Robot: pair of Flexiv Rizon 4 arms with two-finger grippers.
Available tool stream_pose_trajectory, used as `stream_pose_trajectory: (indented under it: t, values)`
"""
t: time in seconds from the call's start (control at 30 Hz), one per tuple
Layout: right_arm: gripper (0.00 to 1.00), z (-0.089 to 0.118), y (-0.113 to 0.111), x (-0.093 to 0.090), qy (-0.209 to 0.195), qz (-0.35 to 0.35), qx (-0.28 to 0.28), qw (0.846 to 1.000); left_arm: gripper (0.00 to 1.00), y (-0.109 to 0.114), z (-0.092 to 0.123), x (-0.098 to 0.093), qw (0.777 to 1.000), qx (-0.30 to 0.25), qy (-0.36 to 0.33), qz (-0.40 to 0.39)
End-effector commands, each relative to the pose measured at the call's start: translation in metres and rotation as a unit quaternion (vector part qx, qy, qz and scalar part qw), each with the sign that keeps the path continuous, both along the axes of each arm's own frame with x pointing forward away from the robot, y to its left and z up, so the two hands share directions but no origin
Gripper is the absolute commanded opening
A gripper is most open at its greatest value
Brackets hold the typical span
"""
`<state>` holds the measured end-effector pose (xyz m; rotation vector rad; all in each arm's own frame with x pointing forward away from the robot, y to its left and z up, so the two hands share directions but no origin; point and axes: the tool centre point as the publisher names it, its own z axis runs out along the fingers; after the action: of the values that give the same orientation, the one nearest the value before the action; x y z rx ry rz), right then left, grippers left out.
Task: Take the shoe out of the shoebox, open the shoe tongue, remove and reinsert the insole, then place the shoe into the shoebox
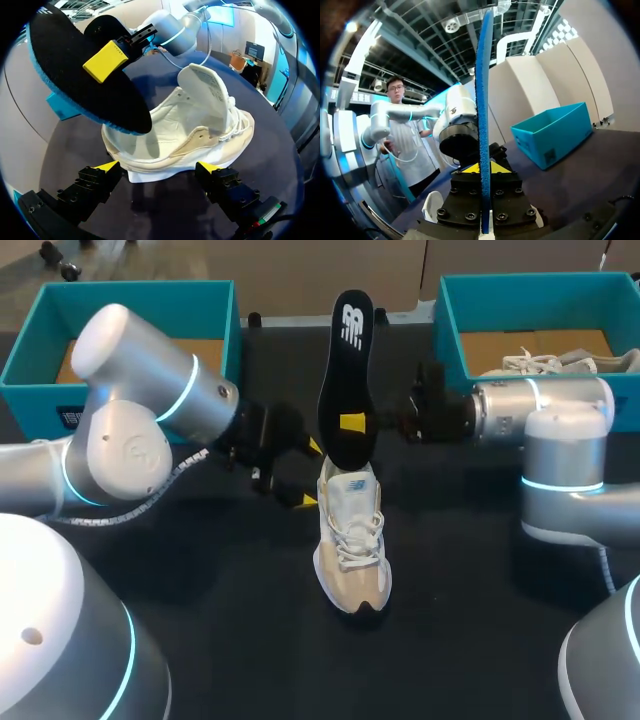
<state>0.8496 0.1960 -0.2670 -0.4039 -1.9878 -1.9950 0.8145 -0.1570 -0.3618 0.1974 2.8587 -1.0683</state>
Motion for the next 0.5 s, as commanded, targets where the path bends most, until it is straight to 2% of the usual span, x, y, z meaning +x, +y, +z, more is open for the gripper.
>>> stream_pose_trajectory:
  t: [0.03, 0.5]
  values:
    - [0.0, 0.0, 0.001, 0.0, 0.0, 0.001, -0.001, 1.0, 1.0, -0.001, -0.001, 0.001, 1.0, 0.005, 0.001, 0.001]
    - [0.0, -0.023, 0.008, 0.001, 0.012, 0.011, 0.005, 1.0, 1.0, -0.006, -0.002, 0.007, 1.0, 0.004, 0.001, -0.002]
